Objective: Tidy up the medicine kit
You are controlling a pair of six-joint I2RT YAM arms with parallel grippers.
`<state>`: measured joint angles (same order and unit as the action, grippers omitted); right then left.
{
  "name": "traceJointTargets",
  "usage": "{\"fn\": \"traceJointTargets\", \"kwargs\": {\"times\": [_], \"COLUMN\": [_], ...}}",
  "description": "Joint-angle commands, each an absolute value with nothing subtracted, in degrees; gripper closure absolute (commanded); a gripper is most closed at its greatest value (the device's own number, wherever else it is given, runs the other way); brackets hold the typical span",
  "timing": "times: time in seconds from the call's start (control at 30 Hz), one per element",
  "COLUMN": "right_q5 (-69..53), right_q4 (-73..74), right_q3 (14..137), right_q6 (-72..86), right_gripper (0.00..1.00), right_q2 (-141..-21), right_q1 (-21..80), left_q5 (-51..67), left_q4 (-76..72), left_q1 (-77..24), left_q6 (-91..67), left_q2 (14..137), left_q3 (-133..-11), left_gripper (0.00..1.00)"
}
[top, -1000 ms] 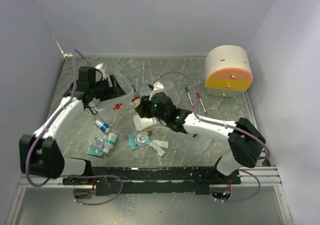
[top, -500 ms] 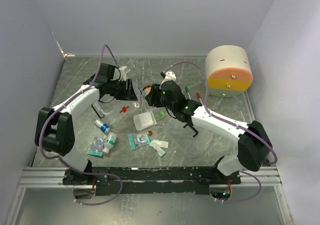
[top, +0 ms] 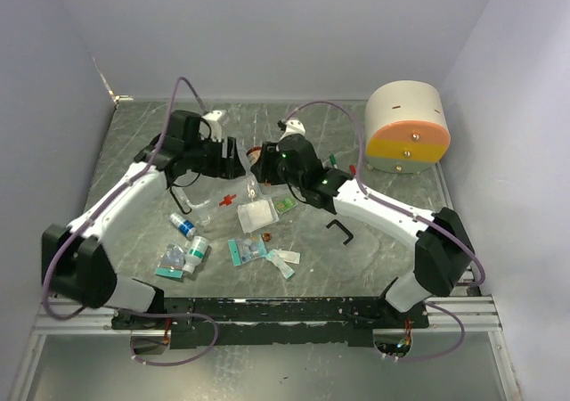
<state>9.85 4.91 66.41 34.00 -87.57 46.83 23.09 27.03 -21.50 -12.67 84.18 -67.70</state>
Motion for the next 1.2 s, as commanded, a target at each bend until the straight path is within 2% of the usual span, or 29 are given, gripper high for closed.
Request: {"fn": "traceJointTargets", "kwargs": {"times": [0.0,0.1,0.23,0.67,1.17], "right_q5": [8.44,8.51,9.15,16.16,25.4], "right_q4": [3.45,5.02,6.95,14.68,19.18], "right_q3": [72.53,77.97,85.31,103.55,111.6], "right_q6": [32.11,30.76,28.83,22.7,16.92], "right_gripper": [0.63,0.63,0.63,0.63,0.61], "right_q2": [-90.59,-95.51,-102.51,-125.03,-134.66], "right_q1": [47.02,47.57,48.2,50.54,51.17], "left_q5": [4.62,-8.76,-19.79,-29.83,-28.08], "left_q4": [27.88,27.3,26.38,33.34,33.3], "left_q1": [-21.49,-21.53,-21.53,-21.36,-21.32], "left_q6": [-17.64,-21.97,-23.86,-31.43,-31.54], "left_q2": [73.58,65.69,56.34,44.55,46.21], "left_q3": [-65.58,-61.61,-55.94,-48.82,-48.56], "left_gripper": [0.22,0.24,0.21,0.15,0.15]}}
